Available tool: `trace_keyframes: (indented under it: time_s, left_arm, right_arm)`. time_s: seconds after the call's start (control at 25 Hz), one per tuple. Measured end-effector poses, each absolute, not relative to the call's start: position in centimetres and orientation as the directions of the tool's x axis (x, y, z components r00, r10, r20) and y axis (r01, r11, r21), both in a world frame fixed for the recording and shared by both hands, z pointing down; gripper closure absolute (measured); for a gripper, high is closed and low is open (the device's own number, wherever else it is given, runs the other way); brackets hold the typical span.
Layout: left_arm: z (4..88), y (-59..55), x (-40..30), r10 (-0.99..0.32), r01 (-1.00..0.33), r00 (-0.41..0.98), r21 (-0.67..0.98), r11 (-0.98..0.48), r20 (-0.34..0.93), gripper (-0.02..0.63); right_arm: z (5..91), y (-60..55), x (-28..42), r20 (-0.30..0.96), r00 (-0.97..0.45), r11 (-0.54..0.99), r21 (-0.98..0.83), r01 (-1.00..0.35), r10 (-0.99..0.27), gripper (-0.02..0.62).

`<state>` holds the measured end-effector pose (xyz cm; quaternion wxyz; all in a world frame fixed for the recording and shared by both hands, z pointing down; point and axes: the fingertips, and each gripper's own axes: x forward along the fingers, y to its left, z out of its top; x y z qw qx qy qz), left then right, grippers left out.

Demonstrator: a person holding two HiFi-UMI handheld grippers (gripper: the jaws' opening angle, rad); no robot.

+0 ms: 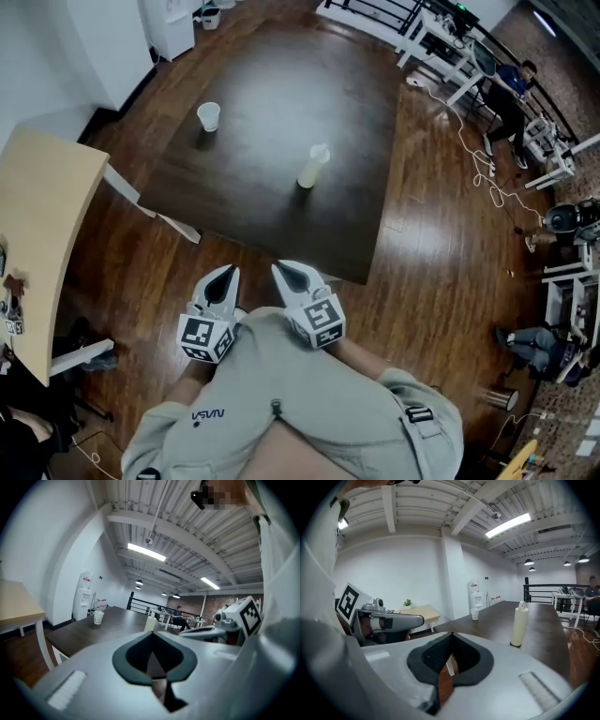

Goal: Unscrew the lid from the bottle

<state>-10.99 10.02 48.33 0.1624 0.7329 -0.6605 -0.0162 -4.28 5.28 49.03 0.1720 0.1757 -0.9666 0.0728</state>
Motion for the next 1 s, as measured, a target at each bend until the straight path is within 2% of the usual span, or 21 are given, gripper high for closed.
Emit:
trace_keyframes:
  time_s: [0.24, 0.72, 0.88, 1.0]
  left_arm:
    - [48.8, 8.2, -12.6, -0.965, -0.956, 0.157, 0.278, -0.095, 0.211, 0.601]
    - [48.0, 1.0, -15.9, -0.953, -0.98, 0.14, 0.175, -0.095, 0.268, 0.601]
    - [48.0, -1.8, -15.4, -0.945, -0.979, 0.172, 0.152, -0.134, 0.278, 0.601]
    - [48.0, -3.6, -14.9, -0.939, -0.977, 0.193, 0.14, -0.158, 0.284, 0.601]
  right_arm:
    - [48.9, 3.7, -6.0, 0.369, -0.866, 0.916, -0.086, -0.393, -0.337, 0.597]
    - [50.1, -5.9, -7.6, 0.323, -0.841, 0.861, -0.125, -0.493, -0.434, 0.595]
    - [51.0, -8.9, -6.6, 0.327, -0.814, 0.833, -0.122, -0.54, -0.48, 0.556]
    - [52.0, -11.1, -6.0, 0.342, -0.794, 0.825, -0.084, -0.559, -0.503, 0.481]
